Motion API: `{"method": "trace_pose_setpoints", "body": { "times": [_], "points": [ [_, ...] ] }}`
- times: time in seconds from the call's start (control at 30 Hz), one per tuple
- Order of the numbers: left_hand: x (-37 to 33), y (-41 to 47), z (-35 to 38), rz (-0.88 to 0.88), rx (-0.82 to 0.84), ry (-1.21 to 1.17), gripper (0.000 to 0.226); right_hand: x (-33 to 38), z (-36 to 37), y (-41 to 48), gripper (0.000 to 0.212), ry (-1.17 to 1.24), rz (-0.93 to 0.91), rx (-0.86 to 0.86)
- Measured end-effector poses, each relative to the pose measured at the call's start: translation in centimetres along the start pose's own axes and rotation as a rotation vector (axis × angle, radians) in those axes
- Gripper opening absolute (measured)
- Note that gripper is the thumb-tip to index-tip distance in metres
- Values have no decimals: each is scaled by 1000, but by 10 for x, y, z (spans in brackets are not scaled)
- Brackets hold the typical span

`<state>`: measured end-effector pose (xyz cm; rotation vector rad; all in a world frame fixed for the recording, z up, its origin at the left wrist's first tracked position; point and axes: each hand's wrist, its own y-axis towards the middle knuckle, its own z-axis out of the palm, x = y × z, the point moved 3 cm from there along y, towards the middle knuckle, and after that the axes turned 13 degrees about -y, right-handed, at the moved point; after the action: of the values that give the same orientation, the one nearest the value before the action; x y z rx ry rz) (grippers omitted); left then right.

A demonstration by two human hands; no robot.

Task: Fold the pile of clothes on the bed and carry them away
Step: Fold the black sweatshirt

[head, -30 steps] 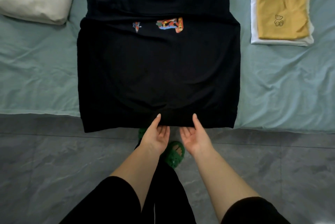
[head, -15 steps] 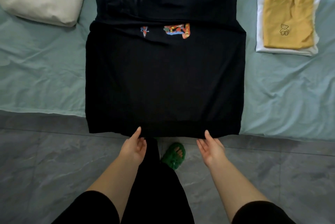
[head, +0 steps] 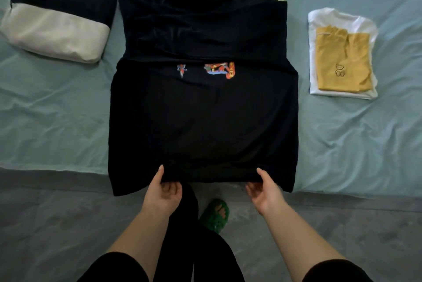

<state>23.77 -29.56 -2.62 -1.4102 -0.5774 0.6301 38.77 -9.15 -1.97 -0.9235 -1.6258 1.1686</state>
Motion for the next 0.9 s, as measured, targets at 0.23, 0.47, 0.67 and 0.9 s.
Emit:
{"method": "trace_pose_setpoints", "body": {
  "times": [0.23, 0.47, 0.67, 0.9],
  "points": [
    [-42, -4, 69, 180, -4, 390, 26, 56, 28, -9, 22, -144, -139, -140],
    [-65, -9, 191, 407, 81, 791, 24, 139, 77, -16, 26, -334, -283, -144],
    [-89, 6, 282, 655, 98, 1034, 35, 215, 122, 5, 32, -401, -368, -132],
    [-112, 28, 385, 756, 142, 917, 29, 319, 184, 35, 25, -332, -481, -44]
  ]
}}
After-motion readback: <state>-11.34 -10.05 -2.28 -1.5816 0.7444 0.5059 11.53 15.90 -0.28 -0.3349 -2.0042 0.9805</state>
